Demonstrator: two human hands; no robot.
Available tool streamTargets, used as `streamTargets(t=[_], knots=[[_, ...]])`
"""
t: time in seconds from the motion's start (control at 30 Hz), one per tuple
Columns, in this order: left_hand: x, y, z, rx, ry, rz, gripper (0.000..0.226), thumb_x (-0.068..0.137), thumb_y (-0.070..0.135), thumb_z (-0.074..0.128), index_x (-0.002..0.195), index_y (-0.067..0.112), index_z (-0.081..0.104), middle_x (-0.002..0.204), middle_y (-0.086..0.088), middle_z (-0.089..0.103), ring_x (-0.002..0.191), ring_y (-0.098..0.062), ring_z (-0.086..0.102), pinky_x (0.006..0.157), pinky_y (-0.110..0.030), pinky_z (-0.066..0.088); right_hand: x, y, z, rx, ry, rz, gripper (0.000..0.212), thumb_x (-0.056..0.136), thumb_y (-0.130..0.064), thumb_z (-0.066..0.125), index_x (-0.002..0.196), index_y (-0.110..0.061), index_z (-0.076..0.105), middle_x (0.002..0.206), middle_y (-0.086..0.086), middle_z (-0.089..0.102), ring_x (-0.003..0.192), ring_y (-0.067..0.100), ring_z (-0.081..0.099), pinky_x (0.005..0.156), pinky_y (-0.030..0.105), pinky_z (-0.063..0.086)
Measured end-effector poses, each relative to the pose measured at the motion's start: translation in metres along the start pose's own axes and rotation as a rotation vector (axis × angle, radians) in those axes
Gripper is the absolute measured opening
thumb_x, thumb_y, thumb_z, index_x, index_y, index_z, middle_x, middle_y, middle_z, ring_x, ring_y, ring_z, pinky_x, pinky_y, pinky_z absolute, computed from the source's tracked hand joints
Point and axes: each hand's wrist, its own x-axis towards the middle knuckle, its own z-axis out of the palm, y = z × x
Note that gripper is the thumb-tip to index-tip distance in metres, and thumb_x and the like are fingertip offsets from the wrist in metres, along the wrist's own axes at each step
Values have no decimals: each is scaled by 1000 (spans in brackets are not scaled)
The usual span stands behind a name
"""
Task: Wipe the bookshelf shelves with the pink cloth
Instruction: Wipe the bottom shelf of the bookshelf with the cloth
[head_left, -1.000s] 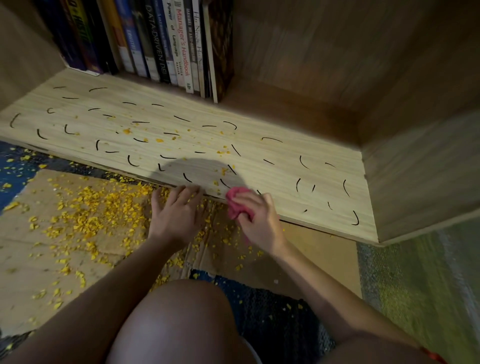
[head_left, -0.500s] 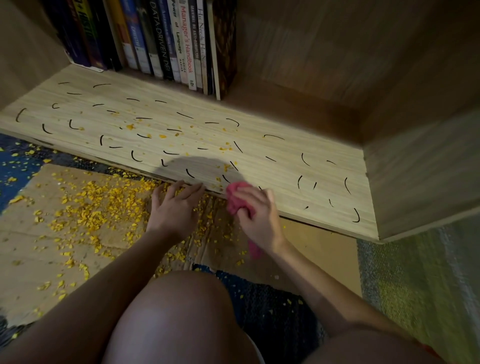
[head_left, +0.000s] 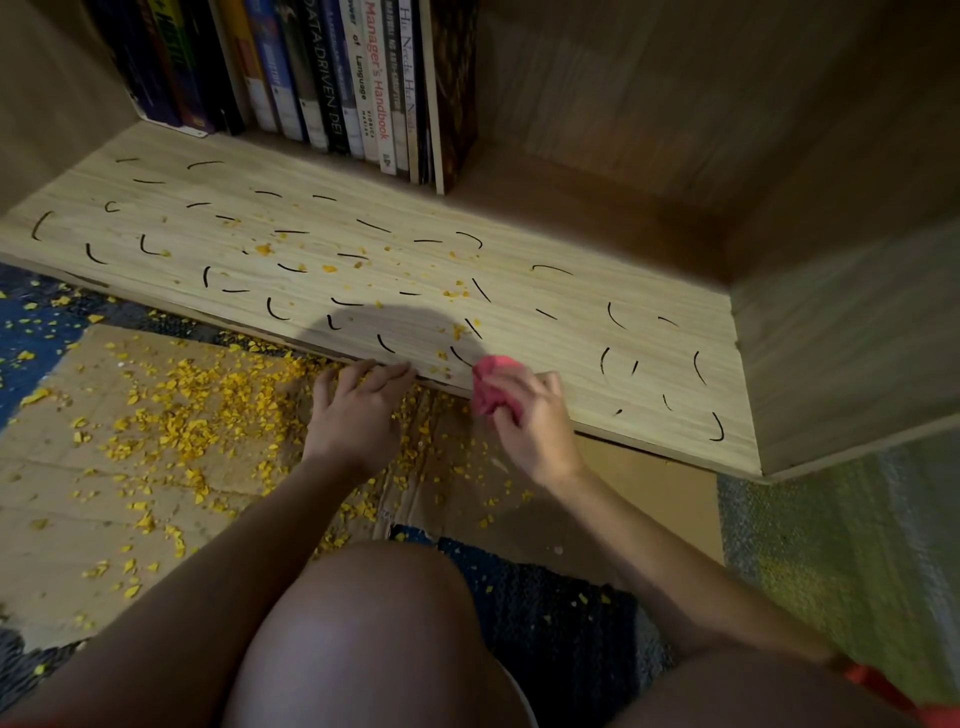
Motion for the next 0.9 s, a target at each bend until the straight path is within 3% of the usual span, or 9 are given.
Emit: streamTargets(t=[0.07,0.23,0.3,0.4,0.63,0.77,0.83,0.9], knots=[[1,0,1,-11,5,-5,66,89,13,48,148,30,23,153,13,23,142,-17,11,114,-45,0,-12,-10,4,43,-56,-37,43,82,-23,38,107,-9,70,110,-2,65,94,15,41,83,19,31],[1,3,0,-11,10,-12,66,89,13,47,148,29,23,154,14,22,142,-16,9,115,-45,1,17,-18,-8,136,77,-75,35,82,-14,44,102,-6,70,109,-3,64,104,-10,40,91,3,19],[0,3,-1,-3,27,1,64,90,15,48,147,29,25,153,13,23,143,-17,8,114,-45,0,44,-9,-14,88,98,-4,34,82,-4,46,107,-7,68,114,2,64,104,3,43,88,5,19],[0,-3,-3,-10,82,-18,61,89,16,49,146,28,30,152,10,27,143,-19,8,114,-47,1,79,7,-11,-7,-18,115,38,88,-1,43,120,-11,62,124,2,58,114,22,44,81,12,18],[-2,-15,0,-6,117,-33,59,89,13,50,145,23,34,151,5,30,143,-21,12,113,-44,-1,95,-1,10,43,-167,17,40,87,0,45,121,-12,62,128,0,57,112,23,43,86,13,20],[-6,-23,4,-23,162,-64,61,87,10,53,145,18,35,150,0,34,143,-24,16,113,-46,4,70,-15,12,146,-245,-139,36,80,1,53,111,-8,68,120,6,63,111,22,51,101,29,27],[-8,-25,4,-17,150,-85,63,88,10,50,147,19,30,152,0,29,144,-23,12,113,-47,4,53,-16,7,161,-308,-206,33,79,-5,52,106,-9,70,115,2,66,109,14,51,104,37,29],[-9,-25,3,-15,122,-81,66,90,12,47,149,22,22,155,3,22,144,-21,7,114,-46,2,40,-17,2,180,-354,-241,36,79,-20,45,102,-12,72,110,-1,68,103,16,53,100,36,30]])
